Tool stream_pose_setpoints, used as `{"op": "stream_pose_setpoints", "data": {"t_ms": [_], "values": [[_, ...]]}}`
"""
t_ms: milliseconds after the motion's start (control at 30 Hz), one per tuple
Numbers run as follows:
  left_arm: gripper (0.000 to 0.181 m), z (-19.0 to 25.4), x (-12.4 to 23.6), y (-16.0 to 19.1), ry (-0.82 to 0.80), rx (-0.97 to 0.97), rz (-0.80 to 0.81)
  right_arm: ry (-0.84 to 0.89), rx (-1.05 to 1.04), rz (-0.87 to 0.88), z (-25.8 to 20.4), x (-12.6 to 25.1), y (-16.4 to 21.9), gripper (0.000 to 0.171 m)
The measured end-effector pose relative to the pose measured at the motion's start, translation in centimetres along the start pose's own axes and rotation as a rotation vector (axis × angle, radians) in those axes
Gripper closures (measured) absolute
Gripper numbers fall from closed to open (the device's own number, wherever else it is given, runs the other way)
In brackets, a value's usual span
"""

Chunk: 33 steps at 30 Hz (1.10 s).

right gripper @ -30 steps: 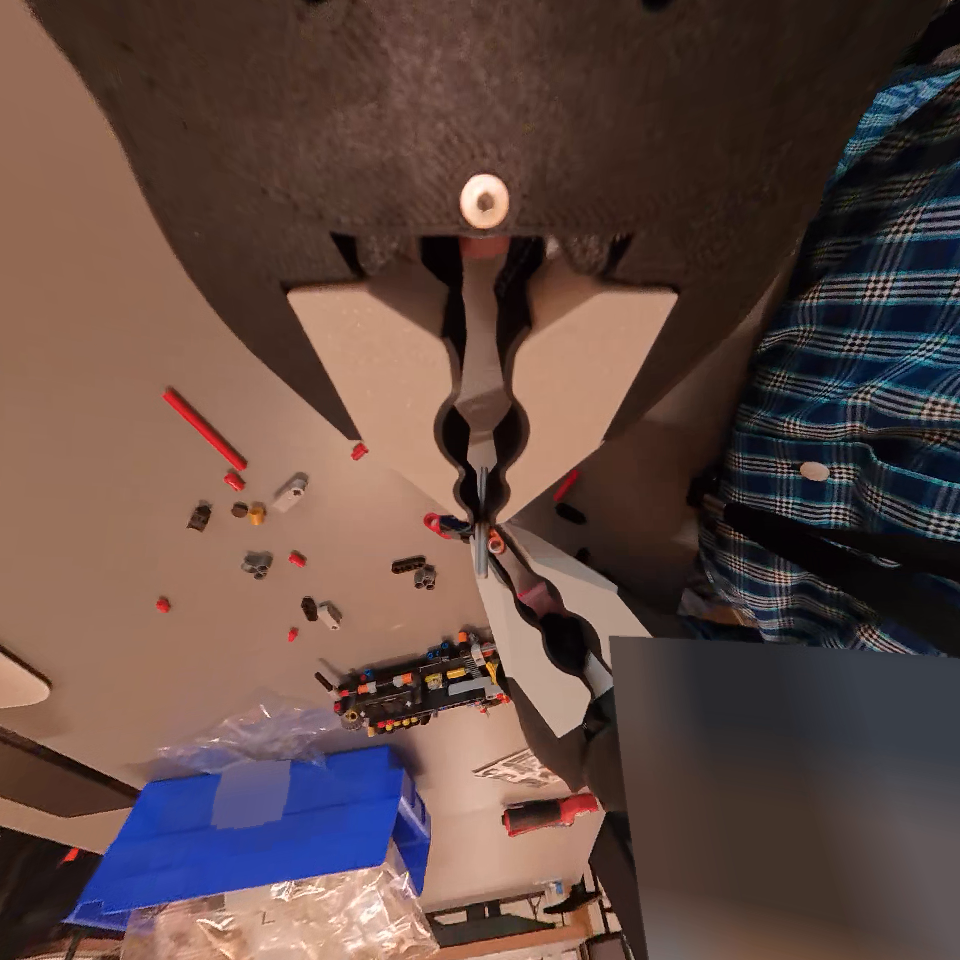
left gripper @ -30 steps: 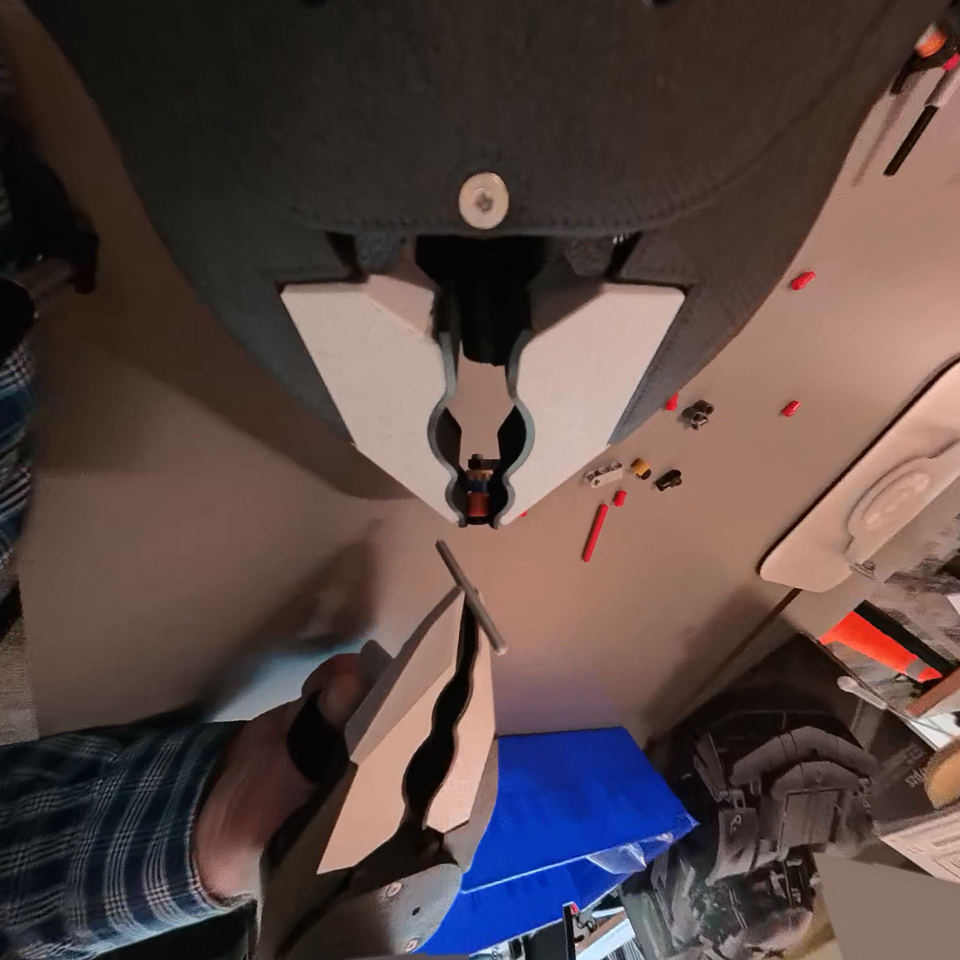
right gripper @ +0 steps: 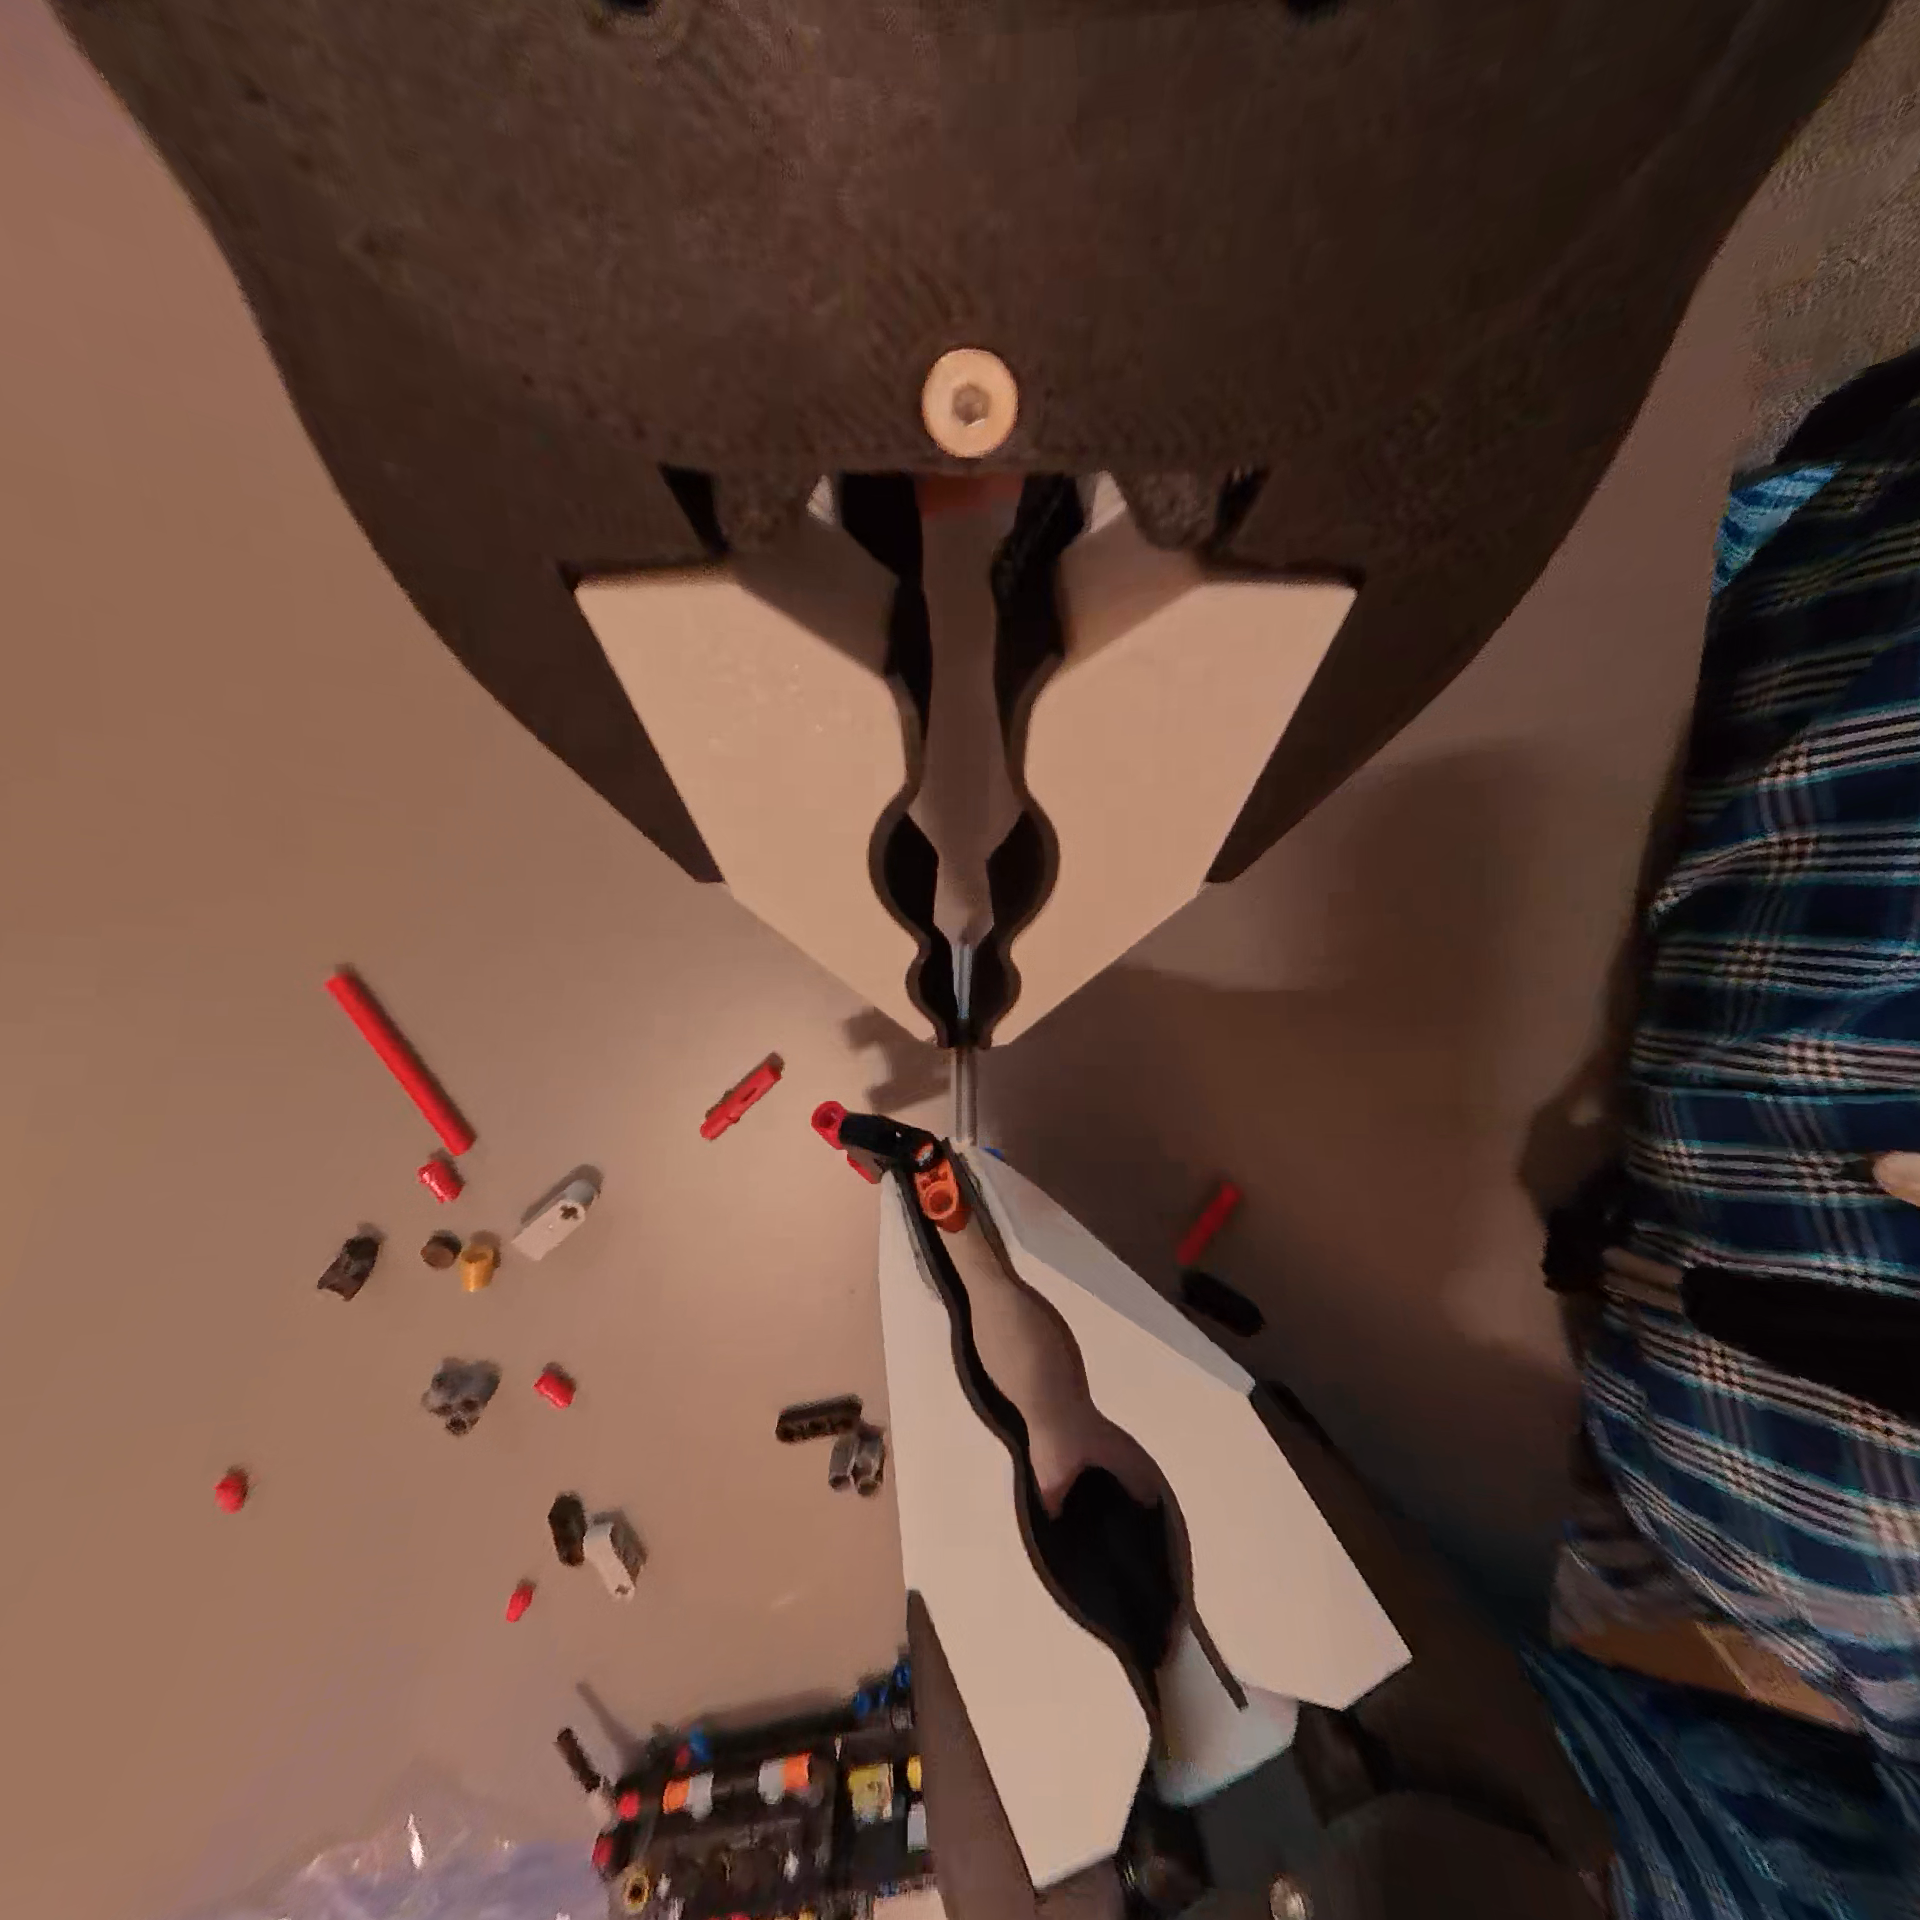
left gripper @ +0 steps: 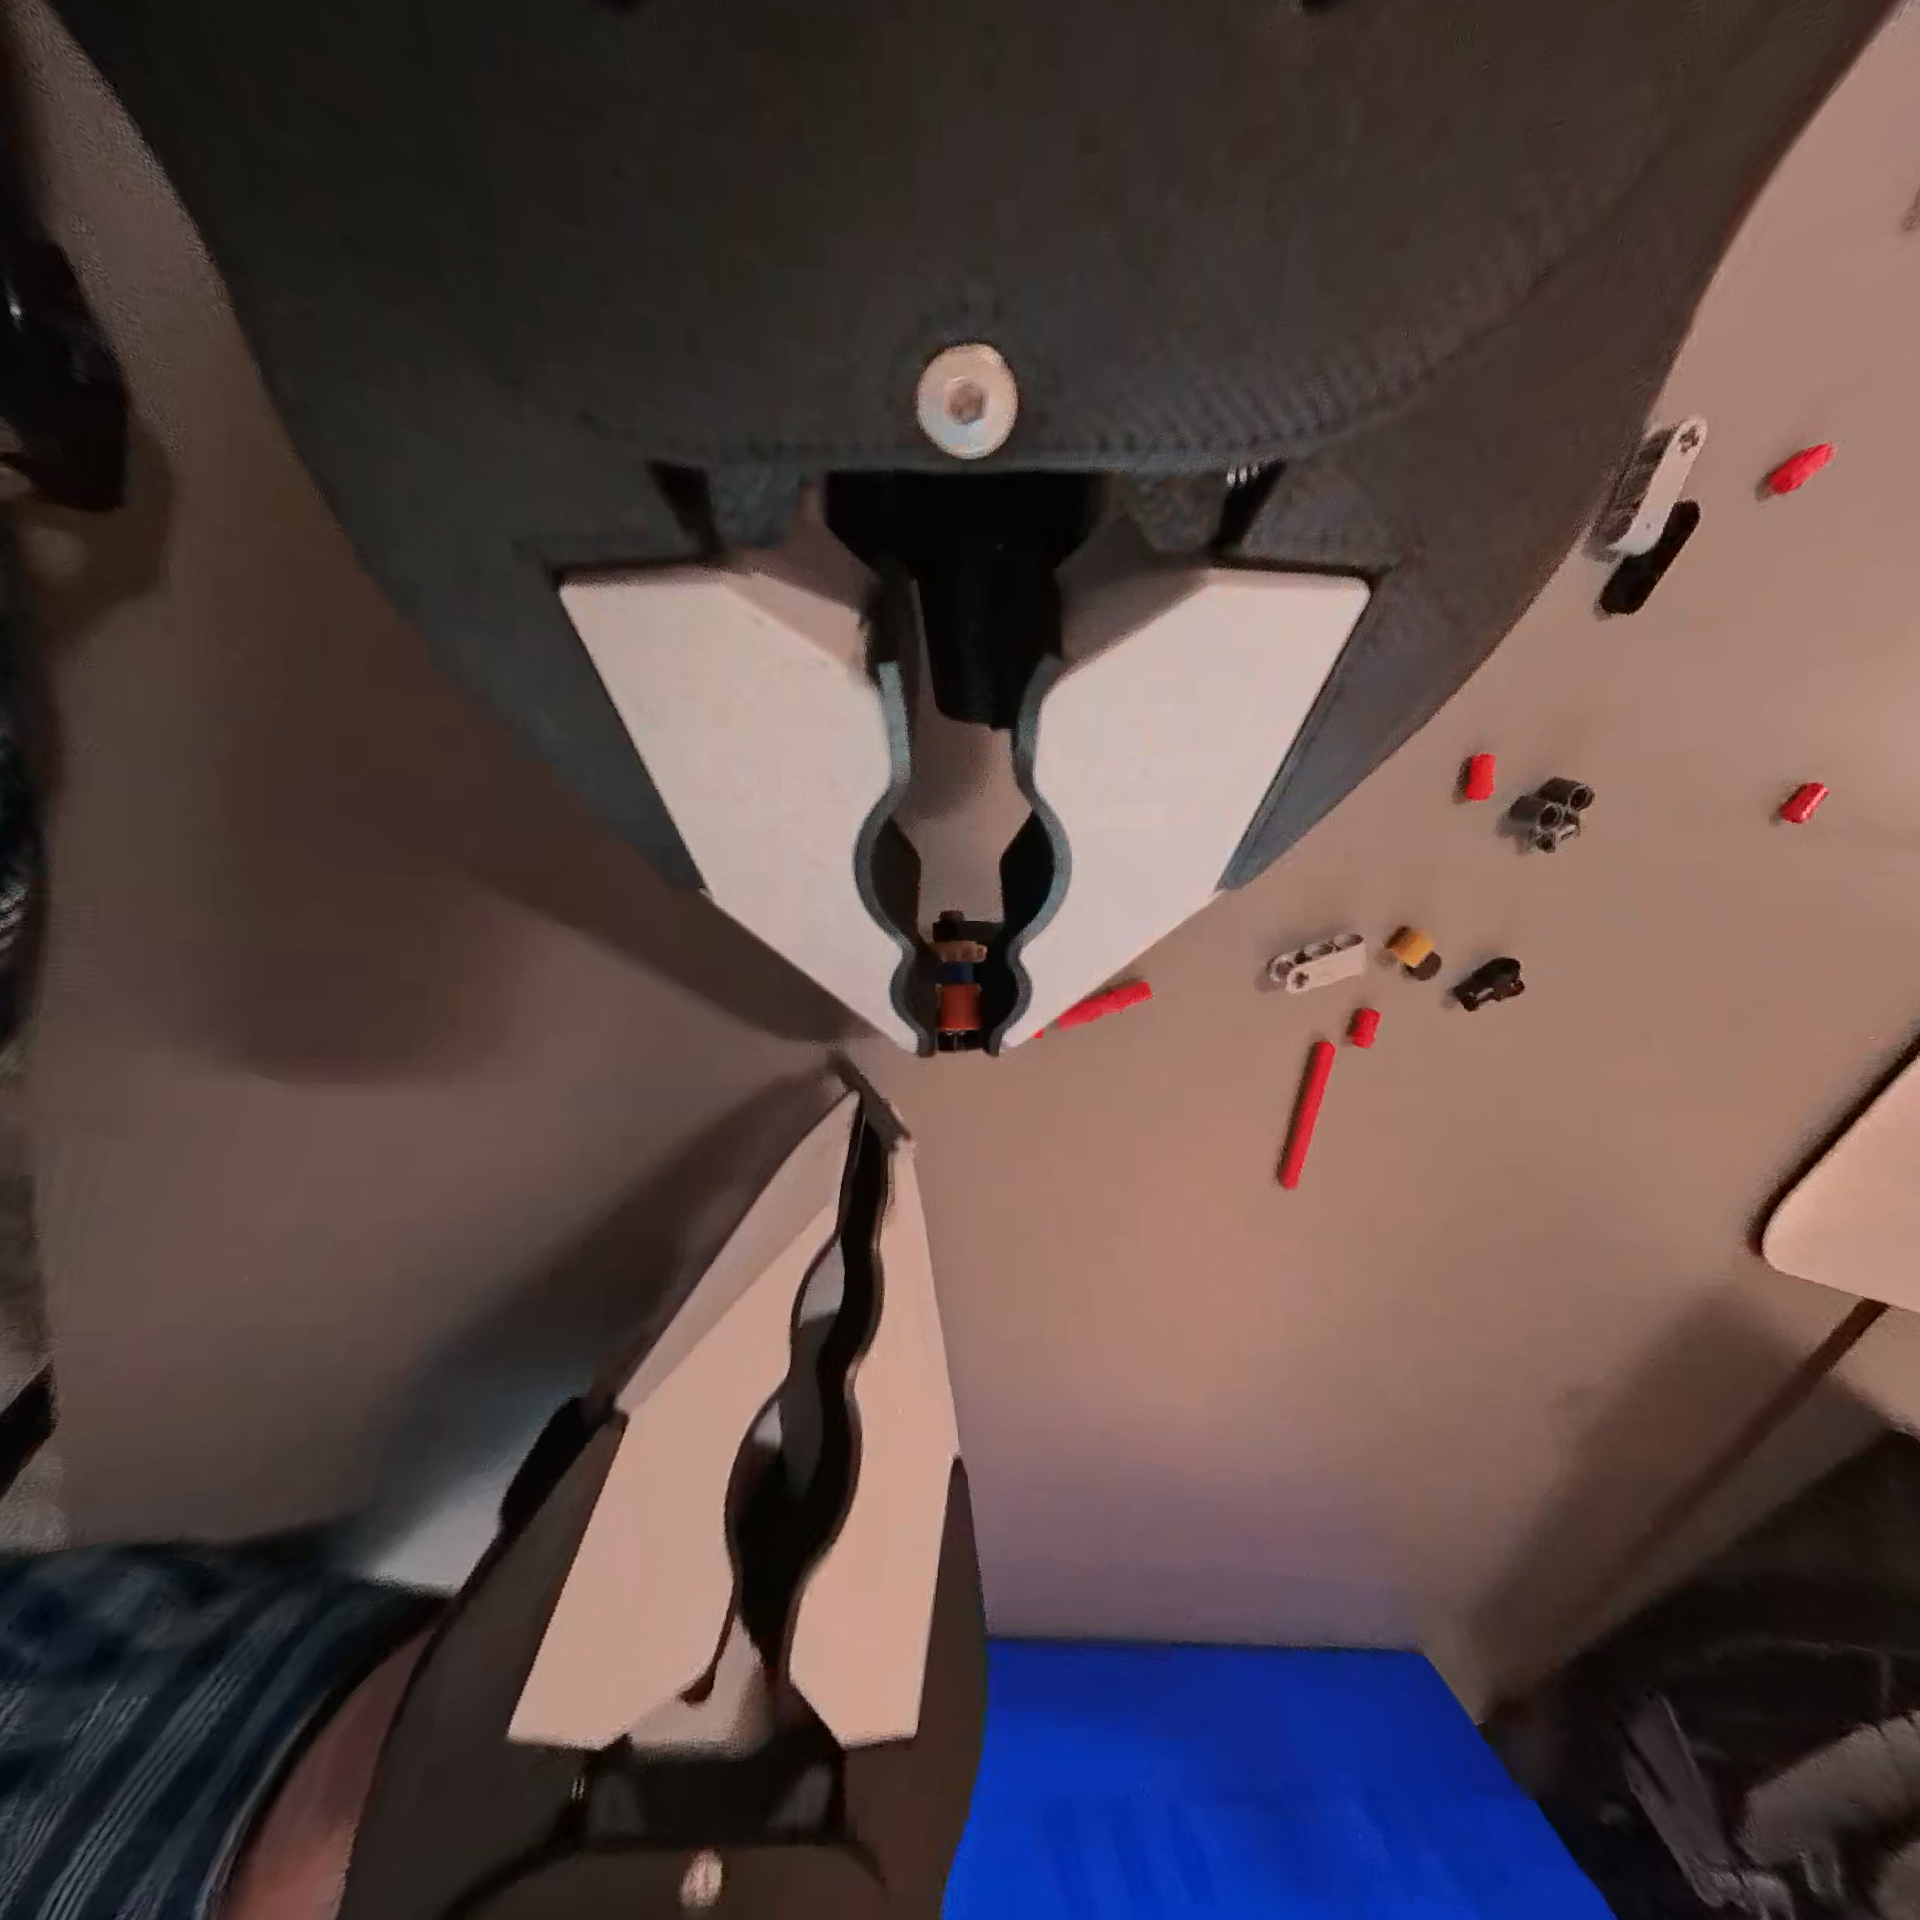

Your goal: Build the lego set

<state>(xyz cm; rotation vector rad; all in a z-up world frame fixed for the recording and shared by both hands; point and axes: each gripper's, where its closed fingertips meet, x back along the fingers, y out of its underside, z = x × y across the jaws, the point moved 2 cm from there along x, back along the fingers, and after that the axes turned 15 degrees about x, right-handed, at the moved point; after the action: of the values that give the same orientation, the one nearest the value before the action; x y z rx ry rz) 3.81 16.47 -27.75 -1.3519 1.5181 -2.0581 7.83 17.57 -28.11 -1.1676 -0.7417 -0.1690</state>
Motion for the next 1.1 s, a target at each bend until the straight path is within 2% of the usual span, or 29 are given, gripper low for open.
{"op": "stream_pose_setpoints", "data": {"t_ms": [167,300,467,533,633,767,1000,1100], "values": [[0.170,0.5,-0.3,1.3,-0.005,-0.082,-0.085,0.019,0.064,-0.070,0.3,-0.2,0.0,0.171],[0.155,0.5,-0.2,1.6,-0.023,-0.125,-0.106,0.033,0.120,-0.138,0.6,0.2,0.3,0.171],[0.161,1.2,1.1,-0.8,-0.056,-0.172,0.011,0.074,0.201,-0.167,-0.3,0.7,-0.3,0.171],[0.164,2.0,1.3,-1.7,-0.074,-0.255,0.049,0.073,0.211,-0.176,-0.9,0.4,-0.4,0.171],[0.168,3.1,1.1,-1.8,-0.097,-0.385,0.050,0.085,0.222,-0.199,-1.4,0.1,-0.3,0.171],[0.178,3.6,1.2,-1.8,-0.112,-0.419,0.061,0.086,0.232,-0.202,-1.9,-0.1,-0.5,0.171],[0.181,3.4,1.0,0.2,-0.129,-0.419,-0.045,0.089,0.221,-0.200,-1.9,-0.5,-0.3,0.171],[0.177,2.4,1.5,0.8,-0.148,-0.359,-0.069,0.078,0.201,-0.193,-1.9,-1.0,0.0,0.171]]}}
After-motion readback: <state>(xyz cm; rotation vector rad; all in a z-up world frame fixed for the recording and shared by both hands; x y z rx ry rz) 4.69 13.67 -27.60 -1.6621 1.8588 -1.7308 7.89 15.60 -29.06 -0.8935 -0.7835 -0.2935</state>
